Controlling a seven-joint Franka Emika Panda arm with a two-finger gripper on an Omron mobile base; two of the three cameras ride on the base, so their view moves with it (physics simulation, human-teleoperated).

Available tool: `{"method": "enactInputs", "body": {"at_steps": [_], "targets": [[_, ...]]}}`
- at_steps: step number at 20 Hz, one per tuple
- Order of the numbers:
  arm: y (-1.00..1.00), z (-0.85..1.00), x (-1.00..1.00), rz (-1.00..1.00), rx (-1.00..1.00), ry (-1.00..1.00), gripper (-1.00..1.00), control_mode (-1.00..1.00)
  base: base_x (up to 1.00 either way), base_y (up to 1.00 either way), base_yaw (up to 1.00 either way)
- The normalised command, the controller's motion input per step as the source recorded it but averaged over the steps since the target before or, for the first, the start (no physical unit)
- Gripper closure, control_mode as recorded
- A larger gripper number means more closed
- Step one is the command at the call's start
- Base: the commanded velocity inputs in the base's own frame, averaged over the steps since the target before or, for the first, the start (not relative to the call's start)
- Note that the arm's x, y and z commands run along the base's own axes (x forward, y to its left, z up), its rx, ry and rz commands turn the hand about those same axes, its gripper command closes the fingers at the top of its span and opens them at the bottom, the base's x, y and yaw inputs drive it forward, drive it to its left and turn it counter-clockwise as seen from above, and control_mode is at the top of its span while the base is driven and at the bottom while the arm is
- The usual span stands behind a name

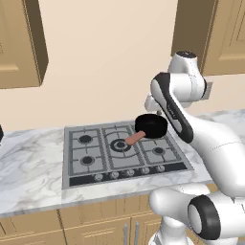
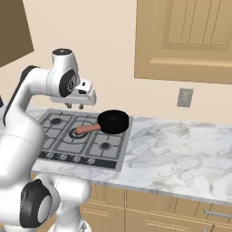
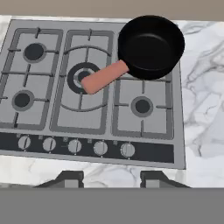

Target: Turn on the rear right burner of the stove.

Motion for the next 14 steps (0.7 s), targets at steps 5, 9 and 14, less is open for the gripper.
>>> {"method": "enactInputs", "body": {"at_steps": [5,9,14], "targets": [[0.28,-0.51,-0.03,0.01,-0.01,0.07,-1.00,-1.00,0.00,0.00,0.00],[0.61,-1.00,-0.20,0.02,0.00,0.20,-1.00,-1.00,0.00,0.00,0.00],[0.28,-0.98,-0.40,0.00,0.00,0.20,-1.00,-1.00,0.00,0.00,0.00]]}}
